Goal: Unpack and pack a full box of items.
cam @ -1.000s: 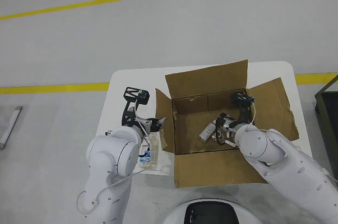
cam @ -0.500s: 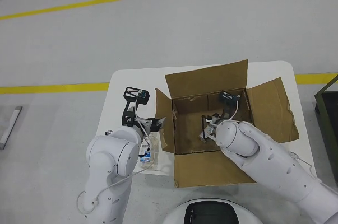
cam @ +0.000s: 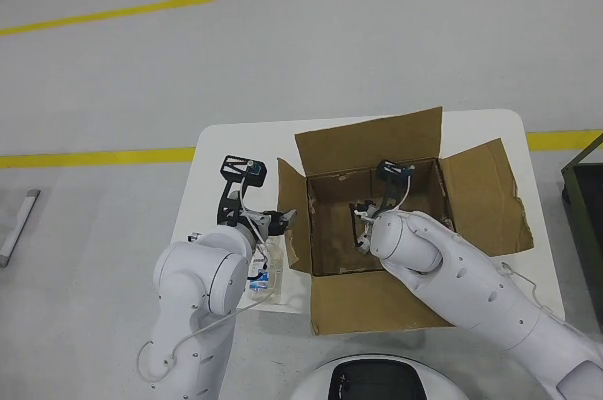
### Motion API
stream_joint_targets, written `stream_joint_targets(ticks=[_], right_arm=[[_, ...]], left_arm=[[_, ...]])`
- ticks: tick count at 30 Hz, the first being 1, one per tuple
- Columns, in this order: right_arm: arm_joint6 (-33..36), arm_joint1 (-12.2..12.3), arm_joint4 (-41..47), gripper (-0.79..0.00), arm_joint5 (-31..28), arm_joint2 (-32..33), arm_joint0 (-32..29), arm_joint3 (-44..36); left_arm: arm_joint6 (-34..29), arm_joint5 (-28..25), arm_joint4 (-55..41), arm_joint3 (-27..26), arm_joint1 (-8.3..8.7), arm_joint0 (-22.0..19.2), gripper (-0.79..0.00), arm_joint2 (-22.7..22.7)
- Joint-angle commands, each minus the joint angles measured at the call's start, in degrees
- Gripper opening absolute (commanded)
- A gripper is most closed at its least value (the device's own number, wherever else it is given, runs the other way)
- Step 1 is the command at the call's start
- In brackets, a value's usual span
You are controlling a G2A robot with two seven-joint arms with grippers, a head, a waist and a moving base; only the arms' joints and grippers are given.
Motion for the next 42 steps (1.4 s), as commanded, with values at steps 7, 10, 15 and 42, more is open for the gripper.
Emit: stream_joint_targets(ticks=[7, 10, 15, 42], right_arm=[[-0.6, -0.1, 0.0, 0.0, -2.0, 0.3, -0.8, -0.2], [0.6, -0.4, -0.7, 0.0, -0.4, -0.2, -0.1, -0.5], [3.8, -1.3, -1.2, 0.0, 0.0, -1.5, 1.7, 1.7], [9.3, -6.2, -3.5, -0.249, 0.0, -2.8, 4.8, 11.7]], left_arm=[[0.0, 0.0, 0.0, 0.0, 0.0, 0.0, 0.0, 0.0], [0.0, 0.0, 0.0, 0.0, 0.0, 0.0, 0.0, 0.0], [0.0, 0.0, 0.0, 0.0, 0.0, 0.0, 0.0, 0.0], [0.0, 0.0, 0.0, 0.0, 0.0, 0.0, 0.0, 0.0]])
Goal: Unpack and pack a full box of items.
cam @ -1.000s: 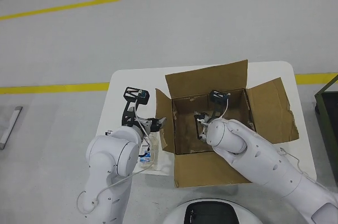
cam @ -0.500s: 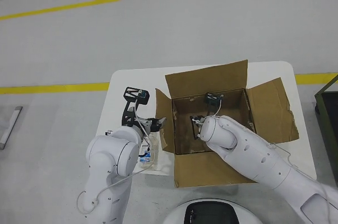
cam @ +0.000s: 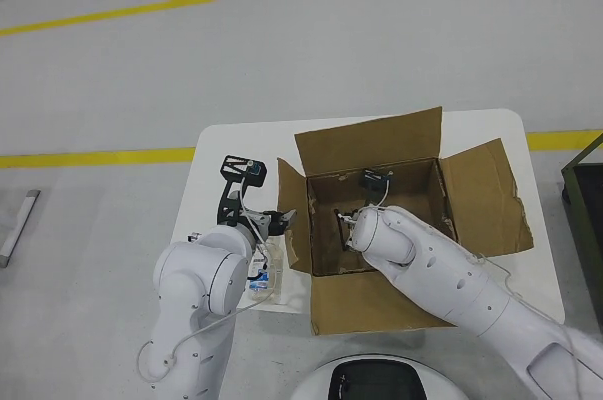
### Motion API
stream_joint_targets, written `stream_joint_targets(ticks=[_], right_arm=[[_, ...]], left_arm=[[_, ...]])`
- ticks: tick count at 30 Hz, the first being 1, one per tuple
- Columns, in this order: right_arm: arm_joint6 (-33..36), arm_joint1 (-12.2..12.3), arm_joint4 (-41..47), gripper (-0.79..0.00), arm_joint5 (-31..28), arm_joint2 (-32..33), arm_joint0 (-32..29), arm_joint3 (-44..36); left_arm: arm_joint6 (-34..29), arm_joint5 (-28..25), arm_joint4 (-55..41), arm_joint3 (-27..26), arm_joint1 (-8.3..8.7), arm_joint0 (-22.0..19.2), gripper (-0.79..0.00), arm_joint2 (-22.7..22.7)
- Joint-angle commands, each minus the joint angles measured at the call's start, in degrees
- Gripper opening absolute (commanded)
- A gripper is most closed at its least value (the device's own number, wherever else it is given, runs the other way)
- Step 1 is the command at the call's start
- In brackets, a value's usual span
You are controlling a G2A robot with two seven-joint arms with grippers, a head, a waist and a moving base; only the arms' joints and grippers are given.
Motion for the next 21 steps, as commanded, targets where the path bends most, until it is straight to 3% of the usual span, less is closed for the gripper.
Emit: stream_joint_targets(ticks=[1, 7, 14, 18, 21], right_arm=[[0.7, -0.2, -0.4, -0.246, 0.0, -0.1, 0.3, 0.5], [2.6, -1.1, -2.0, -0.219, 0.0, -0.4, 1.2, 1.8], [5.0, -1.8, -4.3, -0.068, 0.0, 0.2, 1.8, 1.1], [6.9, -1.9, -6.7, -0.031, 0.0, 0.8, 1.6, 0.3], [8.8, -2.1, -8.8, -0.055, 0.0, 1.0, 1.4, 0.4]], left_arm=[[0.0, 0.0, 0.0, 0.0, 0.0, 0.0, 0.0, 0.0], [0.0, 0.0, 0.0, 0.0, 0.0, 0.0, 0.0, 0.0], [0.0, 0.0, 0.0, 0.0, 0.0, 0.0, 0.0, 0.0], [0.0, 0.0, 0.0, 0.0, 0.0, 0.0, 0.0, 0.0], [0.0, 0.0, 0.0, 0.0, 0.0, 0.0, 0.0, 0.0]])
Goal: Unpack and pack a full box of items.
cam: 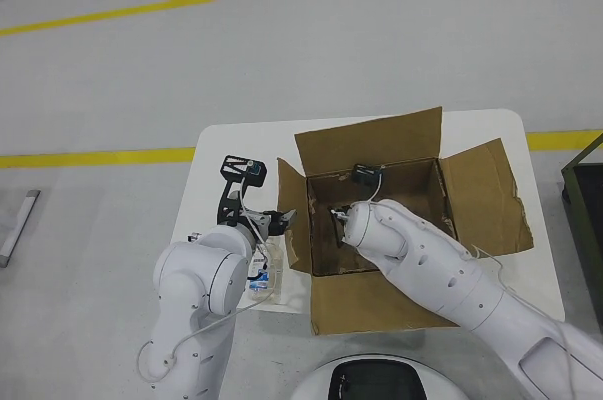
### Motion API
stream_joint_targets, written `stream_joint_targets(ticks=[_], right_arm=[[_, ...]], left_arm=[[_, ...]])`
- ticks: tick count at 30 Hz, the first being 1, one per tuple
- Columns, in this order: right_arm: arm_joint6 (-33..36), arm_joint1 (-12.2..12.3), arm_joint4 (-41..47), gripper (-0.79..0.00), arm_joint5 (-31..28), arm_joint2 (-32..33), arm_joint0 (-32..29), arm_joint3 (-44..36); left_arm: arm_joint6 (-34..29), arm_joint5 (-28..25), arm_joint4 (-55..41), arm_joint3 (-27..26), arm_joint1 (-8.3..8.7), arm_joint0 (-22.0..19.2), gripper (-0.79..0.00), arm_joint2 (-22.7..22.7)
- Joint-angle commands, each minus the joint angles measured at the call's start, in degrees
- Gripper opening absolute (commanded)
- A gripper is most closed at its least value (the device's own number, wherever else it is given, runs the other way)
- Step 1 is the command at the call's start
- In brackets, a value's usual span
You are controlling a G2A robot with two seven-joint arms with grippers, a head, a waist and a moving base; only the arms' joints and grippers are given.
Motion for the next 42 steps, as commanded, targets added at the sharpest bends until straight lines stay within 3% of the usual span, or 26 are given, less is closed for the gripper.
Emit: stream_joint_targets(ticks=[1, 4, 15, 22, 27, 36, 42], right_arm=[[1.3, -0.1, -1.3, -0.071, 0.0, 0.2, -0.1, 0.3], [3.4, -0.4, -3.0, -0.123, 0.0, 0.6, -0.2, 0.8], [4.1, -0.8, -5.3, -0.074, 0.0, 2.0, -1.5, -0.6], [4.1, -0.6, -4.9, -0.086, 0.0, 1.9, -1.5, -0.3], [4.1, -0.2, -4.7, -0.022, 0.0, 1.9, -1.2, -0.8], [4.2, 0.8, -5.2, -0.031, 0.0, 1.2, -1.1, -1.8], [4.1, 0.9, -3.5, -0.157, 0.0, -0.8, -0.2, 1.1]], left_arm=[[0.0, 0.0, 0.0, 0.0, 0.0, 0.0, 0.0, 0.0], [0.0, 0.0, 0.0, 0.0, 0.0, 0.0, 0.0, 0.0], [0.0, 0.0, 0.0, 0.0, 0.0, 0.0, 0.0, 0.0], [0.0, 0.0, 0.0, 0.0, 0.0, 0.0, 0.0, 0.0], [0.0, 0.0, 0.0, 0.0, 0.0, 0.0, 0.0, 0.0], [0.0, 0.0, 0.0, 0.0, 0.0, 0.0, 0.0, 0.0], [0.0, 0.0, 0.0, 0.0, 0.0, 0.0, 0.0, 0.0]])
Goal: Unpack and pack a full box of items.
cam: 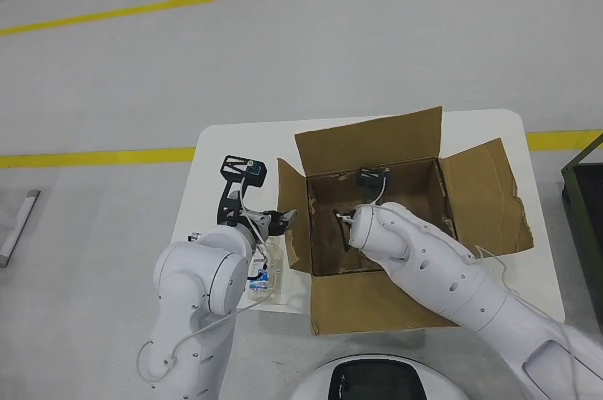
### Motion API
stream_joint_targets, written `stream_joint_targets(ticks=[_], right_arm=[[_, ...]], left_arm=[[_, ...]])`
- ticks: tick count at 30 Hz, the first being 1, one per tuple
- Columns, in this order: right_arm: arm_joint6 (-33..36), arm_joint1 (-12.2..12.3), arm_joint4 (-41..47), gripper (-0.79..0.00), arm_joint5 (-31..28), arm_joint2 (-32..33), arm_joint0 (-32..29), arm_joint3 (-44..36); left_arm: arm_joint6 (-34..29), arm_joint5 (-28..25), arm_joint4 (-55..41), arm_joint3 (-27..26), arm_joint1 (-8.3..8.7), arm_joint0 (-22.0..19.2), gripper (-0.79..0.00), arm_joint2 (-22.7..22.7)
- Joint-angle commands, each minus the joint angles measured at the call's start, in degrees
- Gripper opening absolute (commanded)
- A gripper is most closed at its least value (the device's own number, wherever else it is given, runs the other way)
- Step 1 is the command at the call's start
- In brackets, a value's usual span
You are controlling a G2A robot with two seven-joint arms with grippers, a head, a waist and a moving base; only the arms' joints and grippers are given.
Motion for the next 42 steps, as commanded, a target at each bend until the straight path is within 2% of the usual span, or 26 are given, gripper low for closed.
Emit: stream_joint_targets(ticks=[1, 6, 14, 20, 22, 26, 34, 38, 42], right_arm=[[0.0, -0.1, 0.5, -0.203, 0.0, -0.7, 0.6, 1.1], [0.0, -0.4, 2.2, -0.329, 0.0, -2.2, 1.7, 3.5], [0.0, -0.8, 4.6, -0.348, 0.0, -4.6, 3.3, 6.1], [0.0, -1.0, 5.8, -0.449, 0.0, -5.7, 4.3, 7.5], [0.0, -1.1, 6.1, -0.514, 0.0, -6.1, 4.6, 7.8], [0.0, -1.2, 6.4, -0.785, 0.0, -6.7, 5.0, 8.2], [0.0, -0.2, 6.4, -0.785, 0.0, -4.3, 4.5, 2.9], [0.0, 1.6, 4.6, -0.785, 0.0, -0.6, 2.5, -3.9], [0.2, 4.3, 1.5, -0.785, -0.2, 4.8, -1.6, -14.2]], left_arm=[[0.0, 0.0, 0.0, 0.0, 0.0, 0.0, 0.0, 0.0], [0.0, 0.0, 0.0, 0.0, 0.0, 0.0, 0.0, 0.0], [0.0, 0.0, 0.0, 0.0, 0.0, 0.0, 0.0, 0.0], [0.0, 0.0, 0.0, 0.0, 0.0, 0.0, 0.0, 0.0], [0.0, 0.0, 0.0, 0.0, 0.0, 0.0, 0.0, 0.0], [0.0, 0.0, 0.0, 0.0, 0.0, 0.0, 0.0, 0.0], [0.0, 0.0, 0.0, 0.0, 0.0, 0.0, 0.0, 0.0], [0.0, 0.0, 0.0, 0.0, 0.0, 0.0, 0.0, 0.0], [0.0, 0.0, 0.0, 0.0, 0.0, 0.0, 0.0, 0.0]])
